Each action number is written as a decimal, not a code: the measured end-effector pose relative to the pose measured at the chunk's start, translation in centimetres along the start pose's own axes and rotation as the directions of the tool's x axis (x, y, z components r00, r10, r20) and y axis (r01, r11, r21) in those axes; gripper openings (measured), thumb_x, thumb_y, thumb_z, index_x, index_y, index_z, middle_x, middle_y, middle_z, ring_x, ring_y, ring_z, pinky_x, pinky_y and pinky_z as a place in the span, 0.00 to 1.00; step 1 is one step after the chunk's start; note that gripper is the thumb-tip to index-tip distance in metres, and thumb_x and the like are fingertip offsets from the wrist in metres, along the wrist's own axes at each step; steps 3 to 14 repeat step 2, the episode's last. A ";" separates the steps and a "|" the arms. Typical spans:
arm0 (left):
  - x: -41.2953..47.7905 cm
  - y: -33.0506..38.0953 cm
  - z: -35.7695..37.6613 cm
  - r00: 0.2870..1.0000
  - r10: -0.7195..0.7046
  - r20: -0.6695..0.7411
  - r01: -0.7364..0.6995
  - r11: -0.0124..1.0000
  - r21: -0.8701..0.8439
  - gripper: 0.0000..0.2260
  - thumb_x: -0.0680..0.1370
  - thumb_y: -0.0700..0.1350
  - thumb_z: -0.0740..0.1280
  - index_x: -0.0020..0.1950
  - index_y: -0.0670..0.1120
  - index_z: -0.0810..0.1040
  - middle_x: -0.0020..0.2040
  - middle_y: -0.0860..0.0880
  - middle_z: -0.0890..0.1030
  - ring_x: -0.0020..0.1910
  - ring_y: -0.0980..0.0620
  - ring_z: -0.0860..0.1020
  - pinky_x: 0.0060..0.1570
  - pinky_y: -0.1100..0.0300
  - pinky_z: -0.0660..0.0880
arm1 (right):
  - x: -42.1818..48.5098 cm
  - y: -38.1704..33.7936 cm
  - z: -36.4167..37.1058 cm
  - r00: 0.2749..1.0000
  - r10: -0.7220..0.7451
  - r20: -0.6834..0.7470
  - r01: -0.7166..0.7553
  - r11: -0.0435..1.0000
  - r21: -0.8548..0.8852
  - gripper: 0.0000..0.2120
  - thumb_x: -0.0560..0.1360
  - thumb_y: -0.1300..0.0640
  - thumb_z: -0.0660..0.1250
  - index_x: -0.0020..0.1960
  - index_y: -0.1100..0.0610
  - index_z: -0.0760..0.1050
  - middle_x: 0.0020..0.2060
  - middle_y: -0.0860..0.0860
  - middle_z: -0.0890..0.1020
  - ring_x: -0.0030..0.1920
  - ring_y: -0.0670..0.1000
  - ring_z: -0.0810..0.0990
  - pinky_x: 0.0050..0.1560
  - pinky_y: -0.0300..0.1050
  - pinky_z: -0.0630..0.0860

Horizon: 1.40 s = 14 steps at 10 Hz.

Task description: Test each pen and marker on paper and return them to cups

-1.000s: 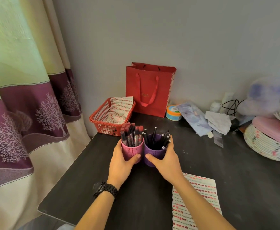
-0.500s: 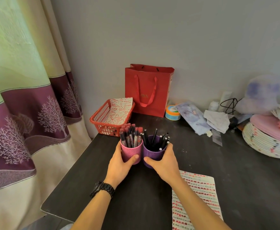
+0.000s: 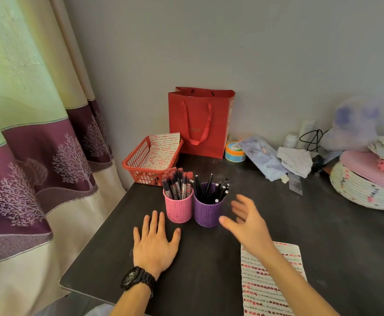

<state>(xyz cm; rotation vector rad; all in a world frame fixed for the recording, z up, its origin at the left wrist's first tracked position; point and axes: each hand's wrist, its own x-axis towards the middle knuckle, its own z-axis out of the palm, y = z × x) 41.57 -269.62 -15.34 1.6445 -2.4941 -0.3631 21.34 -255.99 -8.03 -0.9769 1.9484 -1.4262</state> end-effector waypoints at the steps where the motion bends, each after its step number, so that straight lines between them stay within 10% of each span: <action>1: 0.1 0.2 -0.2 1.000 -0.014 0.014 0.014 1.000 0.018 0.37 0.78 0.72 0.41 0.83 0.55 0.44 0.83 0.53 0.44 0.82 0.51 0.41 0.78 0.45 0.39 | -3.0 -5.2 -4.6 0.983 -0.144 -0.114 0.160 0.975 0.151 0.19 0.74 0.59 0.75 0.63 0.48 0.77 0.59 0.46 0.84 0.59 0.42 0.82 0.64 0.46 0.78; 2: 0.1 0.2 -0.2 1.000 -0.016 0.006 0.016 1.000 0.014 0.37 0.78 0.72 0.42 0.83 0.55 0.45 0.83 0.53 0.45 0.82 0.51 0.42 0.79 0.45 0.40 | -5.5 -10.0 -8.9 0.933 -0.300 -0.199 0.344 0.905 0.251 0.13 0.72 0.52 0.75 0.55 0.48 0.83 0.53 0.47 0.87 0.55 0.44 0.85 0.55 0.43 0.82; 14: 0.1 0.2 -0.2 1.000 -0.016 0.006 0.016 1.000 0.014 0.37 0.78 0.72 0.42 0.83 0.55 0.45 0.83 0.53 0.45 0.82 0.51 0.42 0.79 0.45 0.40 | -5.5 -10.0 -8.9 0.933 -0.300 -0.199 0.344 0.905 0.251 0.13 0.72 0.52 0.75 0.55 0.48 0.83 0.53 0.47 0.87 0.55 0.44 0.85 0.55 0.43 0.82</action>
